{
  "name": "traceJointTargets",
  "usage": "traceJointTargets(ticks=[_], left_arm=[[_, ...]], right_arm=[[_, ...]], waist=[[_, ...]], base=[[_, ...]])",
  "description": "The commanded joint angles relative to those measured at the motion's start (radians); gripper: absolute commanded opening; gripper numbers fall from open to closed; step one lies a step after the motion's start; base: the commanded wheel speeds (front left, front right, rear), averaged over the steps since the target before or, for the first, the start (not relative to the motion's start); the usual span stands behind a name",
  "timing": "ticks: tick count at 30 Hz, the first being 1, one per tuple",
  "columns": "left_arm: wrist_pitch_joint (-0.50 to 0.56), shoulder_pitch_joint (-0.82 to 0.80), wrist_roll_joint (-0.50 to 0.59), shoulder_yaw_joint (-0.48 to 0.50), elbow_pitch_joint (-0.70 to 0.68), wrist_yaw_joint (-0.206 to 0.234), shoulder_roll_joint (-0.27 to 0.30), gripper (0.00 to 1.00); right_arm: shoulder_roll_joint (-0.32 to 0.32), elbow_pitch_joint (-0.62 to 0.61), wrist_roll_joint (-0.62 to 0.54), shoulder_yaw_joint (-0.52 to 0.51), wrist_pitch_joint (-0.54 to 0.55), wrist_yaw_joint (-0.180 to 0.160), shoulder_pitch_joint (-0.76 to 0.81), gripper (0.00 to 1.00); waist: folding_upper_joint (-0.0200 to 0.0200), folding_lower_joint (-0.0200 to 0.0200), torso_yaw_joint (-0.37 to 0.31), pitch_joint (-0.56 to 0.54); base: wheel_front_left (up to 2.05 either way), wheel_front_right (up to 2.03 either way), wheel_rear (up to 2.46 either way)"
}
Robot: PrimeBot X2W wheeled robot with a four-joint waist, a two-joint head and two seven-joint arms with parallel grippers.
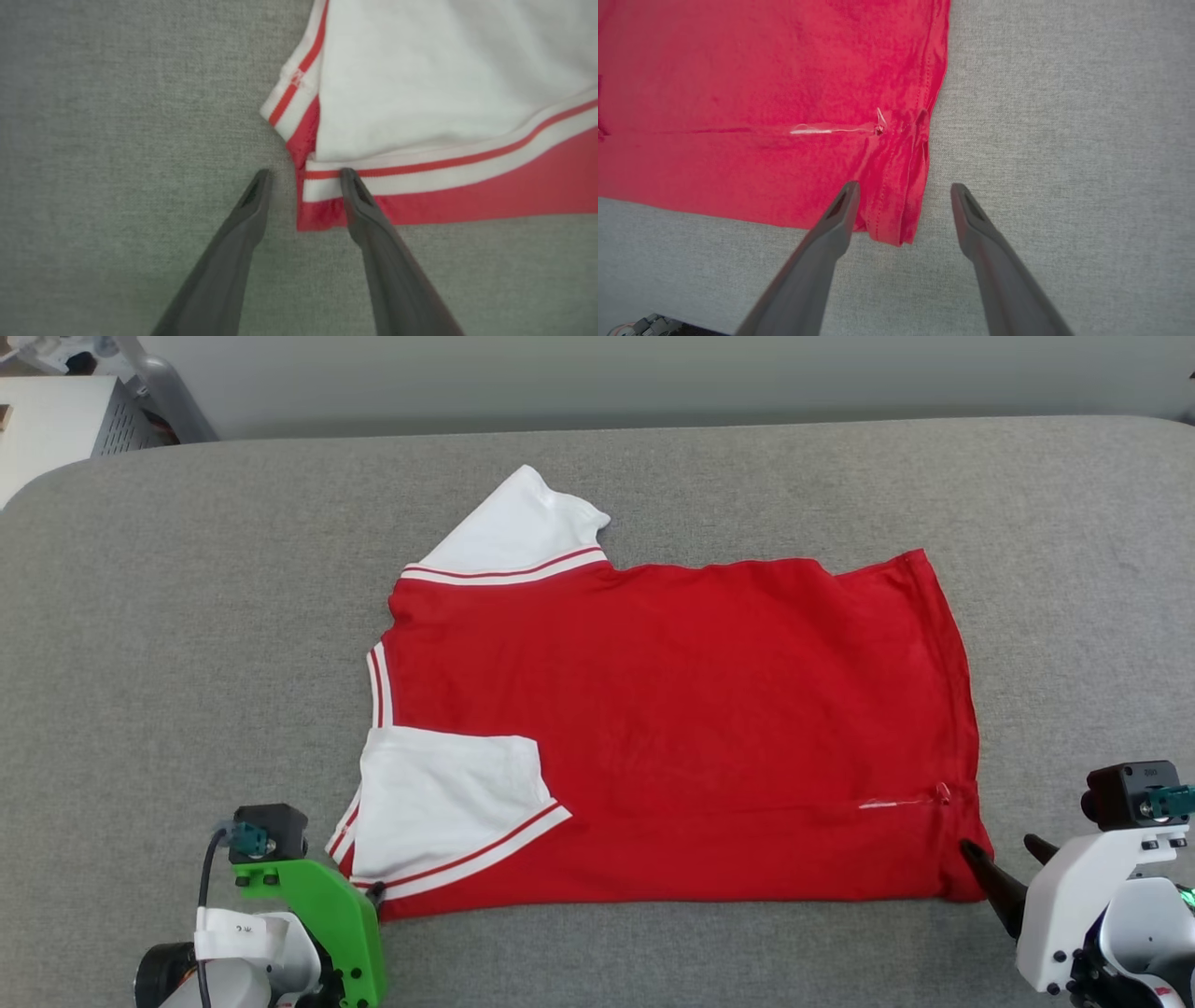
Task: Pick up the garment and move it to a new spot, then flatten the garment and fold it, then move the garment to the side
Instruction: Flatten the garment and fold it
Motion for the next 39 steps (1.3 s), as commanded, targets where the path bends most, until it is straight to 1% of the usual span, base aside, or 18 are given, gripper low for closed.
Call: traceJointTargets(ticks=[1, 4, 9, 14, 22, 31, 32, 33, 34, 35, 39], left_arm=[[0.021, 0.018, -0.017, -0.024, 0.028, -0.015, -0.027, 0.0], [0.005, 0.022, -0.03, -0.019, 0.028, -0.028, -0.038, 0.0], [-0.036, 0.032, -0.042, 0.003, -0.012, -0.035, -0.042, 0.0], [-0.048, 0.051, -0.04, 0.019, -0.079, -0.02, -0.017, 0.0], [-0.032, 0.07, -0.037, 0.022, -0.192, 0.0, 0.013, 0.0], [-0.024, 0.066, -0.037, 0.02, -0.239, 0.004, 0.019, 0.0], [-0.022, 0.066, -0.037, 0.019, -0.239, 0.004, 0.02, 0.0], [-0.022, 0.065, -0.036, 0.019, -0.238, 0.004, 0.021, 0.0], [-0.022, 0.064, -0.036, 0.019, -0.238, 0.004, 0.022, 0.0], [-0.022, 0.062, -0.036, 0.019, -0.236, 0.003, 0.022, 0.0], [-0.023, 0.061, -0.039, 0.019, -0.225, -0.001, 0.021, 0.0]], right_arm=[[-0.005, 0.006, -0.009, -0.004, -0.009, -0.001, -0.01, 1.0], [-0.017, 0.015, -0.024, -0.011, -0.013, -0.001, -0.002, 1.0], [-0.024, 0.038, -0.052, -0.014, -0.023, -0.001, 0.014, 1.0], [-0.003, 0.075, -0.05, -0.004, -0.024, -0.001, 0.024, 1.0], [0.004, 0.162, -0.063, -0.001, -0.025, -0.001, -0.003, 1.0], [0.019, 0.264, -0.054, 0.016, -0.033, -0.001, -0.047, 1.0], [0.02, 0.273, -0.05, 0.02, -0.03, -0.001, -0.049, 0.92], [0.019, 0.282, -0.047, 0.025, -0.029, -0.001, -0.051, 0.42], [0.016, 0.291, -0.045, 0.03, -0.033, -0.001, -0.055, 0.18], [0.013, 0.3, -0.042, 0.034, -0.038, -0.001, -0.059, 0.0], [-0.004, 0.326, -0.041, 0.036, -0.056, -0.001, -0.072, 0.0]], waist=[[-0.0001, 0.0, 0.006, -0.011], [-0.0001, 0.0, 0.015, -0.032], [-0.0001, 0.0, 0.036, -0.07], [-0.0001, 0.0, 0.054, -0.09], [-0.0001, 0.0, 0.073, -0.072], [-0.0001, 0.0, 0.081, -0.035], [-0.0001, 0.0, 0.081, -0.032], [-0.0001, 0.0, 0.081, -0.029], [-0.0001, 0.0, 0.081, -0.026], [-0.0001, 0.0, 0.081, -0.024], [-0.0001, 0.0, 0.08, -0.03]], base=[[0.0, 0.0, 0.0], [0.0, 0.0, 0.0], [0.0, 0.0, 0.0], [0.0, 0.0, 0.0], [0.0, 0.0, 0.0], [0.0, 0.0, 0.0], [0.0, 0.0, 0.0], [0.0, 0.0, 0.0], [0.0, 0.0, 0.0], [0.0, 0.0, 0.0], [0.0, 0.0, 0.0]])
